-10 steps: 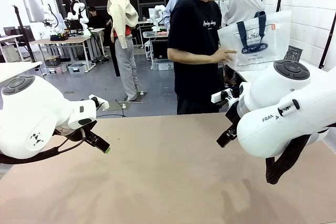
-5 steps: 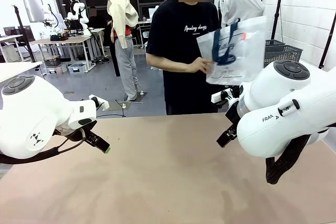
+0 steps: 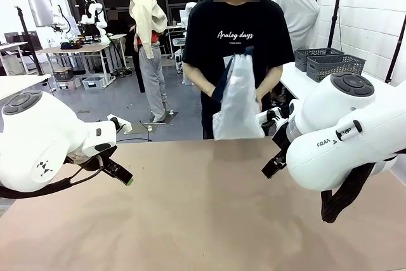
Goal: Transfer purchased items from the store into the shopping bag.
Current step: Open the Reusable shopping bag in the center of the table.
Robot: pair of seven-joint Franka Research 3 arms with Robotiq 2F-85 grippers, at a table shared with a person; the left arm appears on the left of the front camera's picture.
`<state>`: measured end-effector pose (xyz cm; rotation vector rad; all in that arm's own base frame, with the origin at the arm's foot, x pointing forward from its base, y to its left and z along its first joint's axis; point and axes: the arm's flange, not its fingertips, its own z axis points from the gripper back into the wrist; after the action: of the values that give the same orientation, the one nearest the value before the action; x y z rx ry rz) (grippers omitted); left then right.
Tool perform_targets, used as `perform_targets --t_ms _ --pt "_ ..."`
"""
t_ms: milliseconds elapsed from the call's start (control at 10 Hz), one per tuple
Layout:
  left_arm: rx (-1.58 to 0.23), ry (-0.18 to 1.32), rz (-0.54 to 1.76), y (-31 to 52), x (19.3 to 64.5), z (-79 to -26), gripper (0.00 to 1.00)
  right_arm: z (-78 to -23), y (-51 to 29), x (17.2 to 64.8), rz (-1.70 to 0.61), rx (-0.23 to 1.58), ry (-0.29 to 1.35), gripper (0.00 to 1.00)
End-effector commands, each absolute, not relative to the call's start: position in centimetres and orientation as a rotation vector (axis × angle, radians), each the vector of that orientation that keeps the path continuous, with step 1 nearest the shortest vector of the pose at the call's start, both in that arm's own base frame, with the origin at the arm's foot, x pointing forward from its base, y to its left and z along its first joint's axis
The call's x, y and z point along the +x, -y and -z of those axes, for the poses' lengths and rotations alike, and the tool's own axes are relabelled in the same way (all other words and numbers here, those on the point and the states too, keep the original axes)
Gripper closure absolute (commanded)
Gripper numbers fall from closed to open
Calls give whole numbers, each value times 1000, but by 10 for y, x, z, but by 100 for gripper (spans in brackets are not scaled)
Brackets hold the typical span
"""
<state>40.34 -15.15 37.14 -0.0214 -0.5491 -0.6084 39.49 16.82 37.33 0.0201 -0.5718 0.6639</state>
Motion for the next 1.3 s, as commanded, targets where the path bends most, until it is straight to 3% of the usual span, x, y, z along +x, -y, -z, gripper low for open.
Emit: perform_targets --t_ms 0,1200 --pt "-21 549 607 151 404 -371 0 -373 -168 395 -664 21 572 0" --pt "-48 549 641 157 400 -383 0 -381 -177 392 -656 63 558 0"
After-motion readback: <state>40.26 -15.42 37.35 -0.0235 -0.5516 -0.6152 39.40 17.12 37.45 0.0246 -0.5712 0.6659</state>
